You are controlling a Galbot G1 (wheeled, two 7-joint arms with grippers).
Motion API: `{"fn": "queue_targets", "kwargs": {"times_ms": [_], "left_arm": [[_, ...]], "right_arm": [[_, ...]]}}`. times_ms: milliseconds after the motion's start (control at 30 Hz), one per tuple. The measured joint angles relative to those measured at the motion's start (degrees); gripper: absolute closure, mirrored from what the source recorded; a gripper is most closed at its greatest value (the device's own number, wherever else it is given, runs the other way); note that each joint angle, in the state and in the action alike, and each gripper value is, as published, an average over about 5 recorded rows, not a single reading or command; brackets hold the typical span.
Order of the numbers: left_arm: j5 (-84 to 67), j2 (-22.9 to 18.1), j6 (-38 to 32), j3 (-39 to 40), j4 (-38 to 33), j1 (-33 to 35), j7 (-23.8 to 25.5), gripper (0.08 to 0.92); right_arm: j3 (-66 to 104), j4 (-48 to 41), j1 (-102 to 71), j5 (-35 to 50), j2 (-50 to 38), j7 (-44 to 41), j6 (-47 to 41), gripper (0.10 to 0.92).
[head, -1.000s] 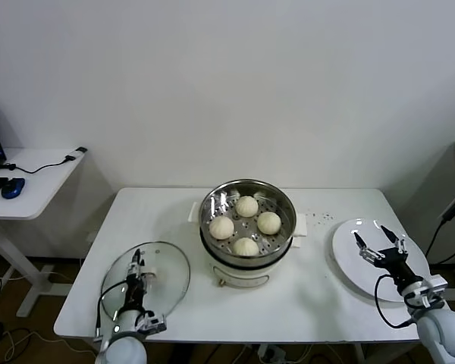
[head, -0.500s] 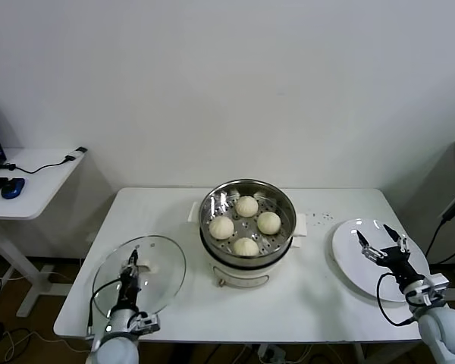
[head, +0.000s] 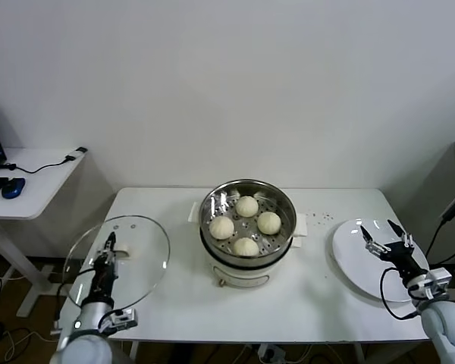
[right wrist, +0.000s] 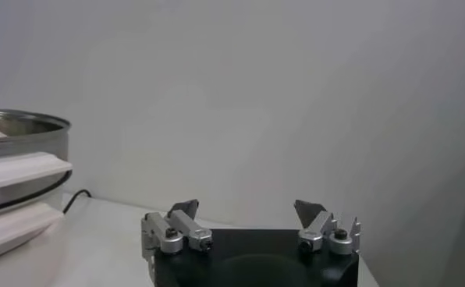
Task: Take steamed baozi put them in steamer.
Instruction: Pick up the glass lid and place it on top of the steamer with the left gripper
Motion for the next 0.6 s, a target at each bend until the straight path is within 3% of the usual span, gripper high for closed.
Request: {"fn": "queue_targets", "kwargs": {"times_ms": [300, 600], "left_arm": [[-0.8, 7.9, 9.9, 3.7, -8.4, -3.3, 6.5, 0.85], [3.9, 10.5, 19.7, 16.5, -10.8, -16.9, 19.7, 0.85]], "right_arm": [[-1.5, -1.7, 1.9, -0.9, 0.1, 0.4, 0.1, 0.203], [-2.6, -3.2, 3.7, -1.6, 0.6, 0.7, 0.3, 0.203]]}}
